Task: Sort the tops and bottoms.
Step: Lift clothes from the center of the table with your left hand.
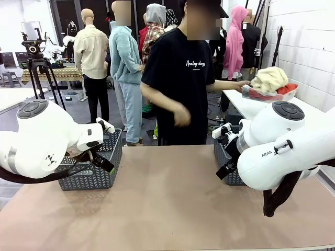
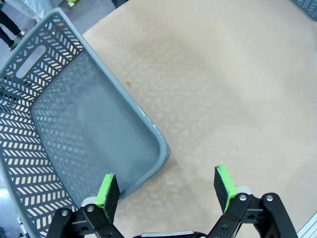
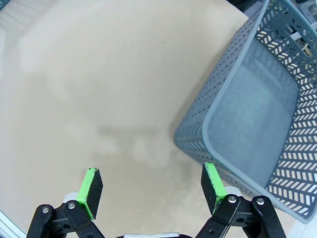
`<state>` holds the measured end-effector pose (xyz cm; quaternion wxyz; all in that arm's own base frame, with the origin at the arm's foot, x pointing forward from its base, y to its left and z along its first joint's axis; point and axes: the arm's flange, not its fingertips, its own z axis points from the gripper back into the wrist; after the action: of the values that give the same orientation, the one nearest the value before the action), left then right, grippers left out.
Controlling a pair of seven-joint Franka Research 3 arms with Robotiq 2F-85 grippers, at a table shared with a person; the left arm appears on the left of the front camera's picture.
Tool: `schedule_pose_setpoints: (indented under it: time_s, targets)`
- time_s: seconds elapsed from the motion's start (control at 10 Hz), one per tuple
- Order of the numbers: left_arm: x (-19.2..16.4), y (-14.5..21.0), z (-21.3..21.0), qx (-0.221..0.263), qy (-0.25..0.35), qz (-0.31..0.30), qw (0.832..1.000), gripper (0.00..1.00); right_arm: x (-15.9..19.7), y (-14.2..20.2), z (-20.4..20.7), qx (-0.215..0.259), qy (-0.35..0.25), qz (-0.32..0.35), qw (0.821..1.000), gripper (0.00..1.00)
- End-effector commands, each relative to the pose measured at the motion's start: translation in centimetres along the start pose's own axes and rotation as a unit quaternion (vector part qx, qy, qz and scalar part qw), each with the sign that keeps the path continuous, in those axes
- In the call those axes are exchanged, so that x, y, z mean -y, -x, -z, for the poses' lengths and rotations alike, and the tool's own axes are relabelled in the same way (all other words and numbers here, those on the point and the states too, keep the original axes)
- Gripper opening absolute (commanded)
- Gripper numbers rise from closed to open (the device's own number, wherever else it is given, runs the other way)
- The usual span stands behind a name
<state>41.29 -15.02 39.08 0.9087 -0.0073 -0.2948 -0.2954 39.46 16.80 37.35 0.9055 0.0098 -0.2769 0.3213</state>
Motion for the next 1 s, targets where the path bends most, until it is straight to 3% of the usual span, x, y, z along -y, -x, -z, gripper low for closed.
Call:
schedule_pose_setpoints:
  time_s: [0.0,0.8,0.9]
  targets:
    - [0.0,0.0,0.0,0.0,0.0,-0.001,1.0,1.0,0.0,0.0,0.0,0.0,0.0,0.0,1.0,1.0]
    - [0.0,0.0,0.0,0.0,0.0,0.0,1.0,1.0,0.0,0.0,0.0,0.0,0.0,0.0,1.0,1.0]
    - [0.7,0.1,-1.8,0.01,-0.004,-0.003,1.0,1.0,0.1,0.1,-2.1,0.01,0.012,0.008,1.0,1.0]
